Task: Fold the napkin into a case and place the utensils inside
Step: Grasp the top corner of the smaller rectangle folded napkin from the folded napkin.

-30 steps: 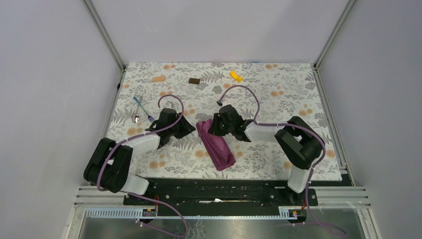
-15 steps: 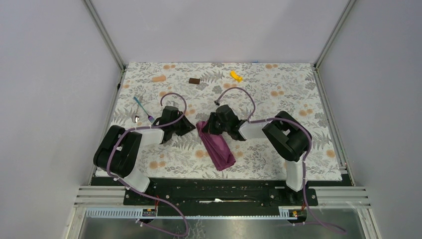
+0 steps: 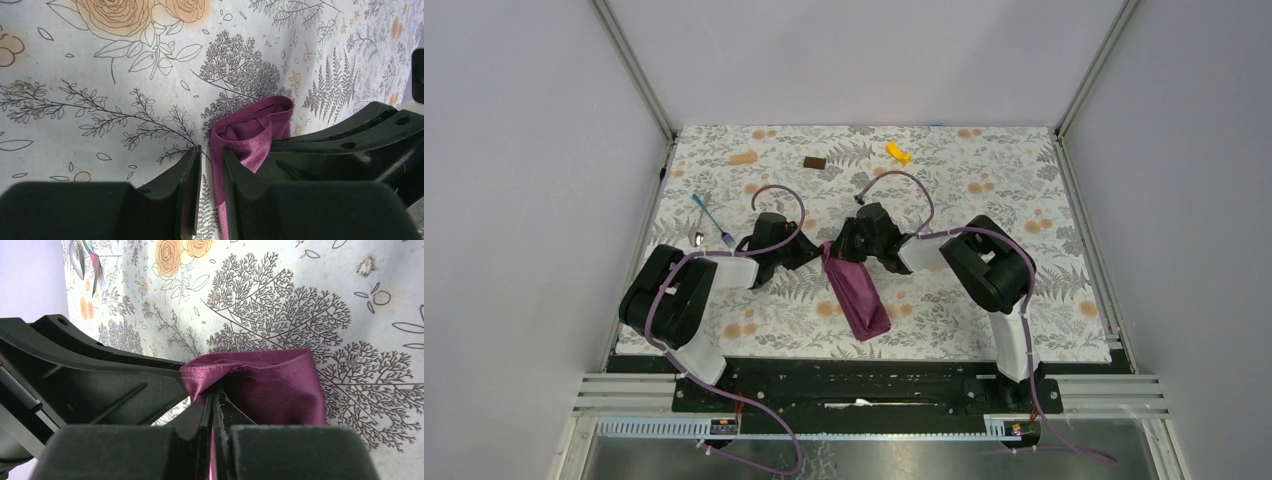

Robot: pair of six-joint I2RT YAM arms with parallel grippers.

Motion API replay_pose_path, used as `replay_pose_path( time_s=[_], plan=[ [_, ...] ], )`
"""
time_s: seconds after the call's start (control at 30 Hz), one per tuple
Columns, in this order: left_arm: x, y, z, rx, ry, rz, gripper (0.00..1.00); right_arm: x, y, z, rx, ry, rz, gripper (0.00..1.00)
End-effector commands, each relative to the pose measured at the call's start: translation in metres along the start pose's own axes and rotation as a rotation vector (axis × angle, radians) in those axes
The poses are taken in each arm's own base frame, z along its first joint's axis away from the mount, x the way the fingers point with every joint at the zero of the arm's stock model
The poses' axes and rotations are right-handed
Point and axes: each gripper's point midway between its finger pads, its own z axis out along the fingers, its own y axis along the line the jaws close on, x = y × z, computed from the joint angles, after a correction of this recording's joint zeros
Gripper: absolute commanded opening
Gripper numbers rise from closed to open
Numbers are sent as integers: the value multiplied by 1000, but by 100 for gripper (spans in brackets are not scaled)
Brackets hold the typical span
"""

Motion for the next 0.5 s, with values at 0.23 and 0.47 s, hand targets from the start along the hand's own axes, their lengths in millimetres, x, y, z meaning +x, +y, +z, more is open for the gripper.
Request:
replay_pose_path(
  time_s=[0.23,0.47],
  plan=[
    [17,3,-5,-10,63,36,29,-19,21,-63,-30,-24,-21,21],
    [17,-1,-3,4,73,32,29,-28,5,-63,6,-38,-25,6]
  ],
)
